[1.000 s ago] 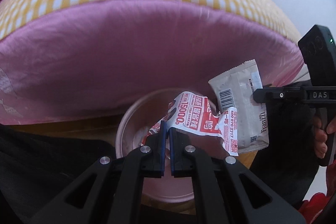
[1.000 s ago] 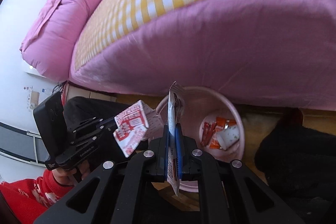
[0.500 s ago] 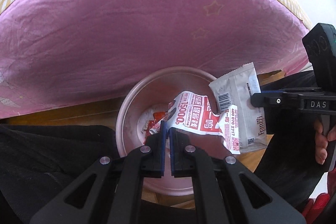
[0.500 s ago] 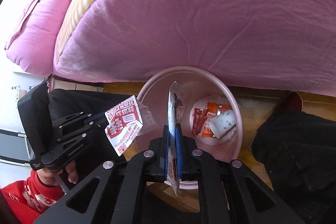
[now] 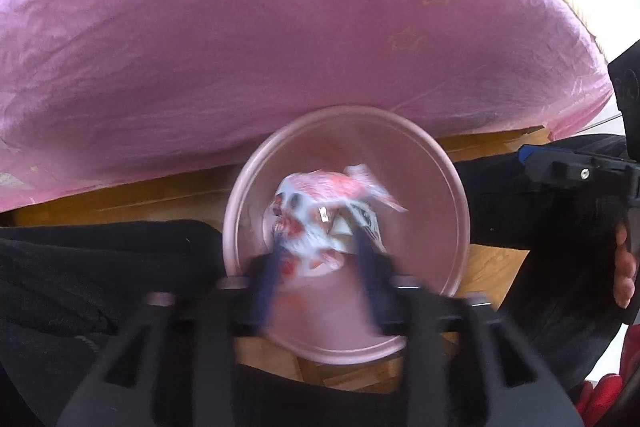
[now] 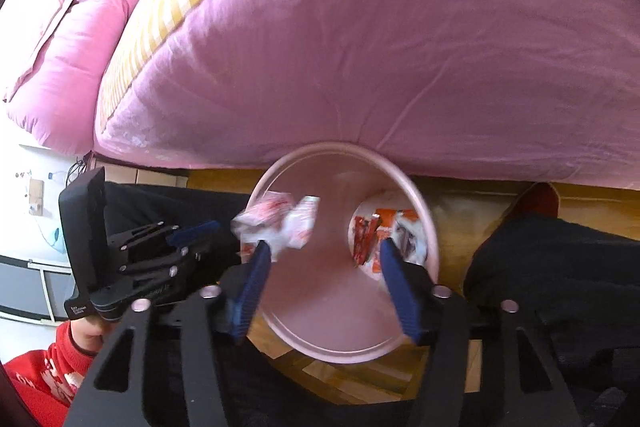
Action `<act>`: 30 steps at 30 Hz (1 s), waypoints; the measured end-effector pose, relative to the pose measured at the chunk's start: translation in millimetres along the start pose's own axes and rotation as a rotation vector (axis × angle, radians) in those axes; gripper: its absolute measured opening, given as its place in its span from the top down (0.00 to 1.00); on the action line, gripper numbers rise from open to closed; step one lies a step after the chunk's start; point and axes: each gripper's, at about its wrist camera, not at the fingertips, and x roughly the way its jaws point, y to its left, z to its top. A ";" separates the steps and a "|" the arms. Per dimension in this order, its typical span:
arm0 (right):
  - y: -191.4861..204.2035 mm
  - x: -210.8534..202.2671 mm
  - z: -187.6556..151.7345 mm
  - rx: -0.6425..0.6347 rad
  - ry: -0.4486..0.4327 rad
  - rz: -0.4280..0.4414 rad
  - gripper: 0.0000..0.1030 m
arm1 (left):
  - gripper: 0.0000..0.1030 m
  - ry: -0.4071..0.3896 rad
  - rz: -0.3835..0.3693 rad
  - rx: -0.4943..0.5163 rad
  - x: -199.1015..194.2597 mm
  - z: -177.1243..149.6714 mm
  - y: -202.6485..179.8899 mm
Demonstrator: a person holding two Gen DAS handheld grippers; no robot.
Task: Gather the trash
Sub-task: 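Open both tools to drop the paper and packet into the pink bin, then move the right tool to the white box and grasp it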
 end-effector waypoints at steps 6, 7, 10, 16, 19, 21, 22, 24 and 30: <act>5.5 -27.2 7.5 -0.018 -0.088 -0.002 0.09 | 0.30 -0.040 -0.022 0.012 -15.7 -1.4 1.7; 7.8 -33.5 10.6 -0.028 -0.103 0.000 0.09 | 0.26 -0.050 -0.029 0.016 -19.0 -0.2 -0.1; 18.8 -54.2 20.9 -0.084 -0.150 0.000 0.09 | 0.19 -0.103 -0.021 0.040 -36.6 5.0 -4.3; 52.5 -110.5 53.9 -0.248 -0.271 -0.006 0.06 | 0.09 -0.220 -0.045 0.057 -77.5 22.9 -5.7; 62.9 -134.7 84.1 -0.296 -0.323 -0.006 0.06 | 0.06 -0.278 -0.067 0.052 -97.6 38.2 -4.5; 68.3 -145.7 106.6 -0.324 -0.351 -0.023 0.06 | 0.05 -0.311 -0.072 0.050 -107.5 49.6 -3.1; 71.8 -152.4 121.6 -0.348 -0.375 -0.034 0.06 | 0.04 -0.332 -0.071 0.048 -112.5 57.6 -2.0; 74.0 -159.9 148.1 -0.369 -0.405 -0.051 0.06 | 0.04 -0.356 -0.072 0.046 -119.0 69.6 -0.1; 53.1 -159.4 240.0 -0.294 -0.410 0.071 0.06 | 0.04 -0.409 -0.059 0.042 -130.6 115.2 10.2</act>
